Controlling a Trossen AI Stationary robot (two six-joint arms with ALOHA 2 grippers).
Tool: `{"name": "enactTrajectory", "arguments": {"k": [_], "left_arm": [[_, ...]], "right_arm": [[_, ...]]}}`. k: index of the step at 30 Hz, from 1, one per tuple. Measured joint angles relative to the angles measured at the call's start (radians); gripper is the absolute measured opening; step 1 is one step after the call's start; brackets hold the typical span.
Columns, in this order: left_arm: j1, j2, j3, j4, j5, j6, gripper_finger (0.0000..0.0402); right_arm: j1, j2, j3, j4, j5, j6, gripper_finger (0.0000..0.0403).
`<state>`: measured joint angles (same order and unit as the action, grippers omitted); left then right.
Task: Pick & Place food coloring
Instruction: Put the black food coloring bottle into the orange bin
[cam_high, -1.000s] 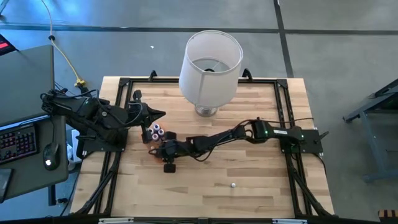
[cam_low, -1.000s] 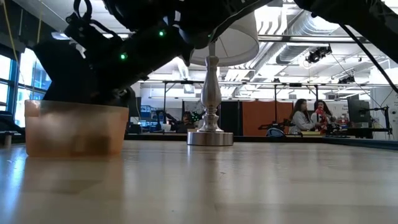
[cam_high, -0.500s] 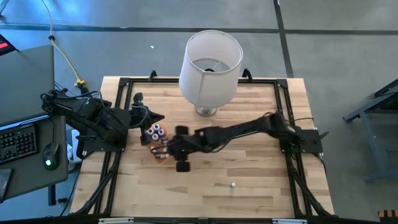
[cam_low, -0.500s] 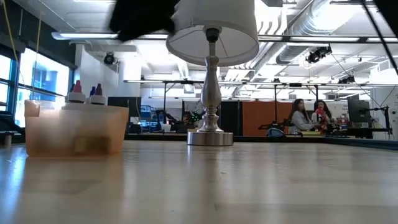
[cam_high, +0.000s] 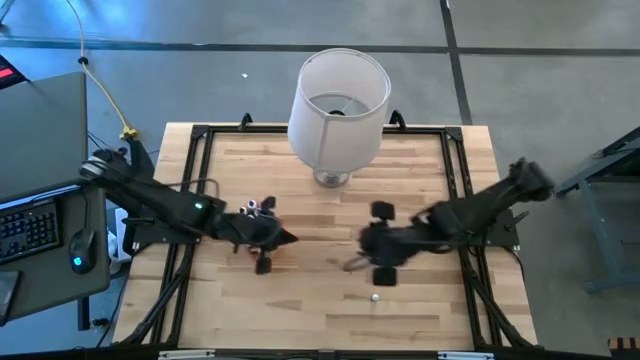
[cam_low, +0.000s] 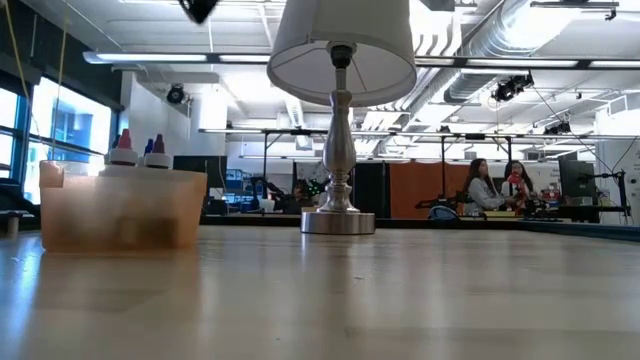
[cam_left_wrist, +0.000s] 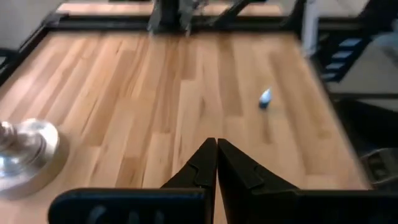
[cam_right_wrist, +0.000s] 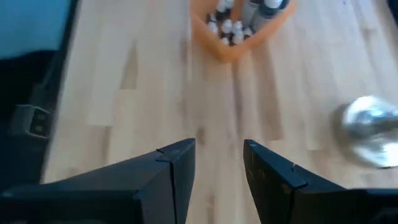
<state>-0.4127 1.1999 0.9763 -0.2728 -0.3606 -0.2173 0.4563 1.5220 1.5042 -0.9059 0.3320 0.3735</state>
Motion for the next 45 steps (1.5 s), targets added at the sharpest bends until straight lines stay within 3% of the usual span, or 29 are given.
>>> {"name": "enactTrajectory", "arguments": {"k": [5, 7, 10, 14, 16, 18, 24, 29, 34, 45], "left_arm": [[0.005, 0.129, -0.009, 0.055, -0.063, -0.049, 0.001], [0.017, 0.188, -0.009, 0.115, -0.036, -0.047, 0.001], [0.047, 0.272, -0.009, 0.292, 0.096, -0.049, 0.001], [0.084, 0.392, -0.008, 0.552, 0.345, 0.046, 0.001], [0.097, 0.457, 0.002, 0.662, 0.462, 0.086, 0.0015], [0.1, 0.526, 0.037, 0.717, 0.509, 0.116, 0.0029], [0.099, 0.729, 0.248, 0.67, 0.462, 0.218, 0.0107], [0.099, 0.883, 0.465, 0.534, 0.422, 0.212, 0.0158], [0.099, 1.004, 0.612, 0.489, 0.43, 0.165, 0.0167], [0.109, 1.096, 0.651, 0.524, 0.474, 0.082, 0.0166]], "right_arm": [[0.09, -0.213, -0.428, 0.382, 0.053, 0.071, 0.0129], [0.115, -0.282, -0.569, 0.525, 0.055, 0.057, 0.0129], [0.13, -0.36, -0.756, 0.729, 0.067, 0.015, 0.0129], [0.127, -0.45, -0.92, 0.919, 0.066, -0.028, 0.0129], [0.12, -0.499, -0.954, 0.939, 0.034, -0.03, 0.0129], [0.12, -0.551, -0.968, 0.94, 0.03, -0.037, 0.0129], [0.12, -0.705, -0.971, 0.933, 0.145, -0.121, 0.0129], [0.12, -0.787, -0.971, 0.929, 0.168, -0.136, 0.0129], [0.12, -0.797, -0.971, 0.92, 0.167, -0.151, 0.0129], [0.12, -0.796, -0.971, 0.908, 0.167, -0.158, 0.0129]]}}
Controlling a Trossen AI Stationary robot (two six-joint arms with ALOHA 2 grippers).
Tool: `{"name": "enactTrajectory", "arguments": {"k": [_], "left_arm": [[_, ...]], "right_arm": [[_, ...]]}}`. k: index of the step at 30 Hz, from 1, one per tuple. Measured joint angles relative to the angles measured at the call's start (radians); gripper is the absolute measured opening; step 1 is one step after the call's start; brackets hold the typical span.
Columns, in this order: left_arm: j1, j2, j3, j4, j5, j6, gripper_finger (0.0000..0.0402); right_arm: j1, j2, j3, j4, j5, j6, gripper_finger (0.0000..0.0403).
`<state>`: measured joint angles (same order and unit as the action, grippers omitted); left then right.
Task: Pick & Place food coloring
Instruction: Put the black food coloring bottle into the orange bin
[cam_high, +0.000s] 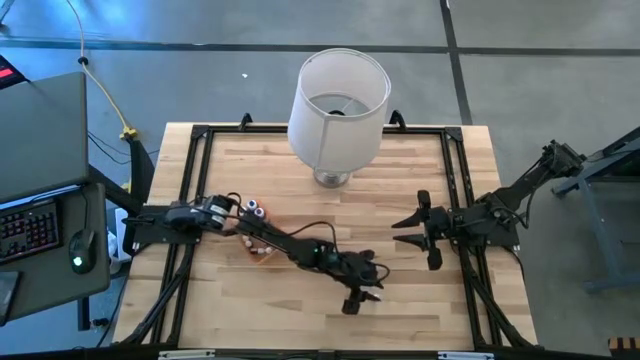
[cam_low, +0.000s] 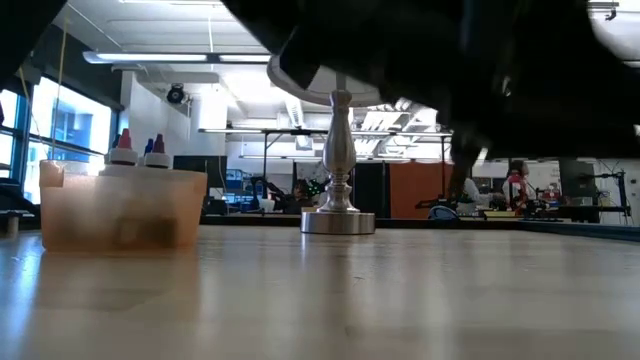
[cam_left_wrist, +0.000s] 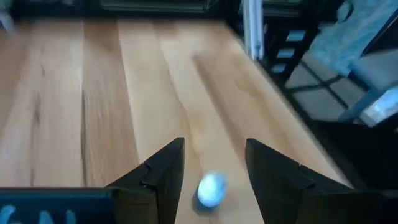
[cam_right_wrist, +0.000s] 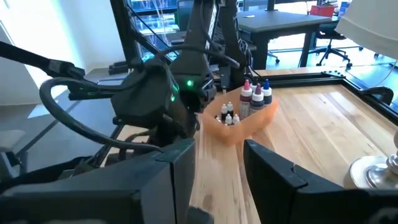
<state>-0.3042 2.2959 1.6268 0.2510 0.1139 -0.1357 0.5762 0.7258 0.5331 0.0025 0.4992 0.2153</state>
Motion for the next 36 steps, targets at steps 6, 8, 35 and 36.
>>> {"name": "enactTrajectory", "arguments": {"k": [6, 8, 35, 36], "left_arm": [[0.004, 0.034, 0.018, 0.011, 0.032, -0.011, 0.0166], [0.004, 0.041, 0.019, 0.004, 0.037, -0.026, 0.0166], [0.004, 0.061, 0.016, 0.061, 0.075, -0.027, 0.0166], [0.004, 0.061, 0.016, 0.061, 0.067, -0.027, 0.0166]], "right_arm": [[0.0, 0.0, 0.0, -0.001, 0.001, 0.0, 0.0129], [0.0, 0.0, 0.0, -0.001, 0.002, 0.0, 0.0129], [0.0, 0.0, 0.0, -0.006, 0.004, 0.0, 0.0129], [0.0, 0.0, 0.0, -0.006, 0.003, 0.0, 0.0129]]}}
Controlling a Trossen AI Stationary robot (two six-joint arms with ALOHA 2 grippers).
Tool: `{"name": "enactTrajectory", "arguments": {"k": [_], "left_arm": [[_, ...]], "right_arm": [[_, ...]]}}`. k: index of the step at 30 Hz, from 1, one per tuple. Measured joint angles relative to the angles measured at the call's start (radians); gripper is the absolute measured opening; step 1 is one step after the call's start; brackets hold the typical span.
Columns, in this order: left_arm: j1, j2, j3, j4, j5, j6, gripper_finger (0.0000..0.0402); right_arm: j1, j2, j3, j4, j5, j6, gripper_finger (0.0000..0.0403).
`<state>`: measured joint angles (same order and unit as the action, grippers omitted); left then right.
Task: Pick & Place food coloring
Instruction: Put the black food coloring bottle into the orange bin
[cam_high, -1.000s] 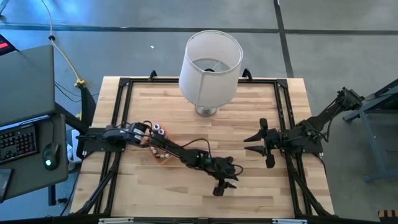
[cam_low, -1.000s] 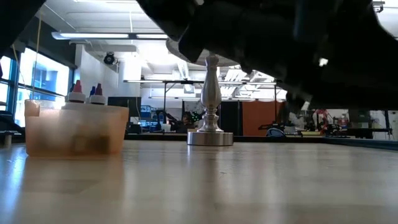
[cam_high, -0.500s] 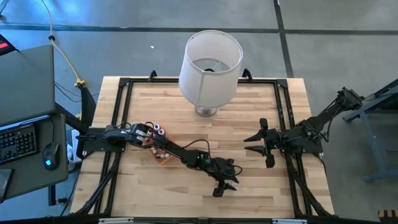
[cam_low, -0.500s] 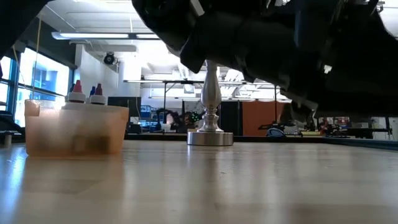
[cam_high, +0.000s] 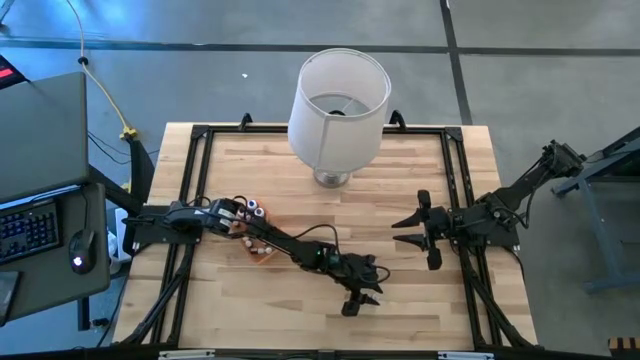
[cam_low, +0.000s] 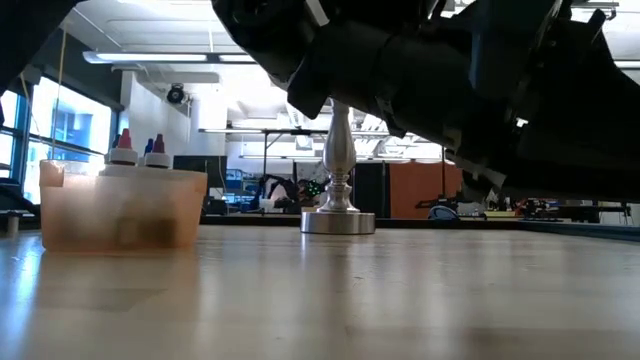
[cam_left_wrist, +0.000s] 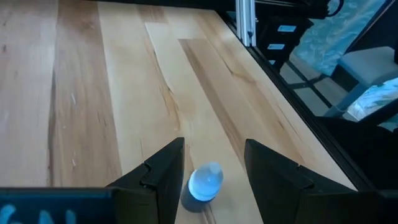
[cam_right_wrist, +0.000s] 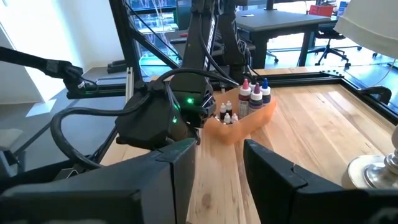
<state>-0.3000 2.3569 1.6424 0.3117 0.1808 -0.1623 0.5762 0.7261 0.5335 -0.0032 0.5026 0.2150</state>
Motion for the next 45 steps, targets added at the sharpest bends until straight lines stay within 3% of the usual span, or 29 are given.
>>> {"name": "enactTrajectory", "arguments": {"k": [17, 29, 40, 45], "left_arm": [[0.0, 0.0, 0.0, -0.024, -0.011, -0.003, 0.0165], [0.0, 0.0, 0.0, -0.06, -0.088, 0.0, 0.0165], [0.004, 0.0, 0.0, -0.074, -0.094, 0.0, 0.0081], [0.015, 0.0, 0.0, -0.074, -0.095, 0.0, 0.007]], "right_arm": [[0.0, 0.0, 0.0, 0.0, 0.0, 0.0, 0.0129], [0.0, 0.0, 0.0, 0.0, 0.0, 0.0, 0.0129], [0.0, 0.0, 0.0, 0.0, 0.0, 0.0, 0.0129], [0.0, 0.0, 0.0, 0.0, 0.0, 0.0, 0.0129]]}}
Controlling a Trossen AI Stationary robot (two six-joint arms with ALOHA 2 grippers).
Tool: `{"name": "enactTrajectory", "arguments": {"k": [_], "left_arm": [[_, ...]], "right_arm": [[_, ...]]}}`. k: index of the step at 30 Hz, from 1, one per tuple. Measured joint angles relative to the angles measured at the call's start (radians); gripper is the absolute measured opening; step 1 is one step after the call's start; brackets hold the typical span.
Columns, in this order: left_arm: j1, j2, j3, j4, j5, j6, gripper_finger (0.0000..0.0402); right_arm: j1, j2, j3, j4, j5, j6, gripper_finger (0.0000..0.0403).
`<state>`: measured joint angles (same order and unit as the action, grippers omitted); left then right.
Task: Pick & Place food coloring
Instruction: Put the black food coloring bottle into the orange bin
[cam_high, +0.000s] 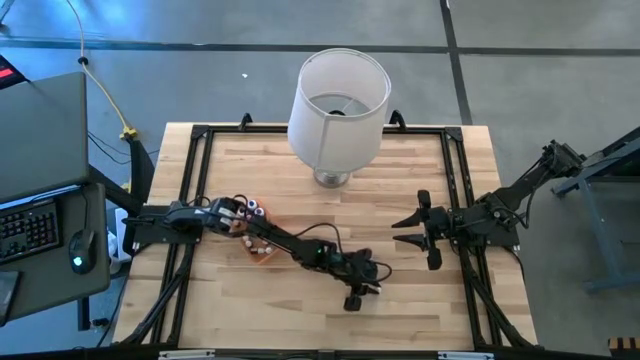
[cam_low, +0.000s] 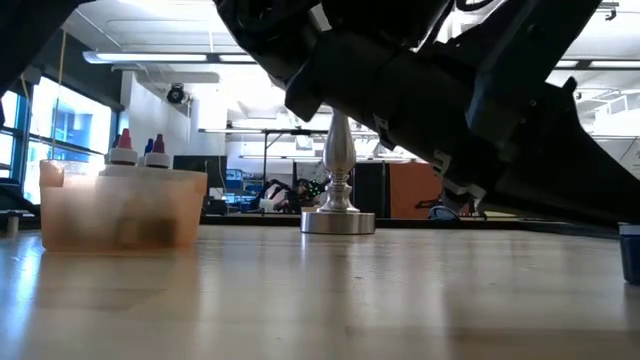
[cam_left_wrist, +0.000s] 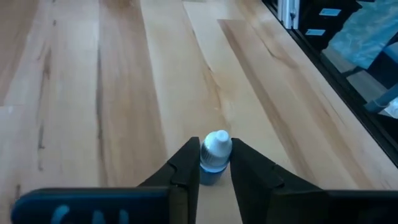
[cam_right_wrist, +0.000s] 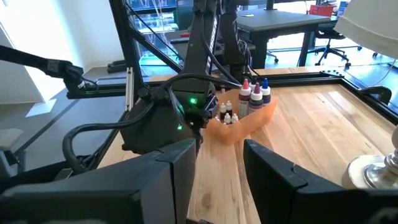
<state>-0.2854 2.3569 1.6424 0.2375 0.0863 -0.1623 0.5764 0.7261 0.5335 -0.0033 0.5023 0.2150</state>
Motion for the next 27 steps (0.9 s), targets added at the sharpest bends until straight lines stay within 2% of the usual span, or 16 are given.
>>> {"name": "enactTrajectory", "arguments": {"k": [5, 10, 16, 23, 27], "left_arm": [[0.018, -0.004, 0.0, -0.008, 0.002, -0.001, 0.0069], [0.055, -0.086, 0.001, -0.145, 0.021, -0.067, 0.0068], [0.116, -0.203, 0.0, -0.423, 0.111, -0.046, 0.0067], [0.165, -0.407, -0.002, -0.87, 0.1, 0.033, 0.0067], [0.176, -0.537, 0.002, -1.114, 0.045, 0.038, 0.0067]], "right_arm": [[0.0, 0.0, 0.0, 0.0, 0.0, 0.0, 0.0129], [0.0, 0.0, 0.0, -0.001, 0.0, 0.002, 0.0129], [0.0, 0.0, 0.0, -0.003, 0.0, 0.004, 0.0129], [0.0, 0.0, 0.0, -0.018, -0.002, 0.031, 0.0129], [0.0, 0.0, 0.0, -0.035, -0.002, 0.059, 0.0129]]}}
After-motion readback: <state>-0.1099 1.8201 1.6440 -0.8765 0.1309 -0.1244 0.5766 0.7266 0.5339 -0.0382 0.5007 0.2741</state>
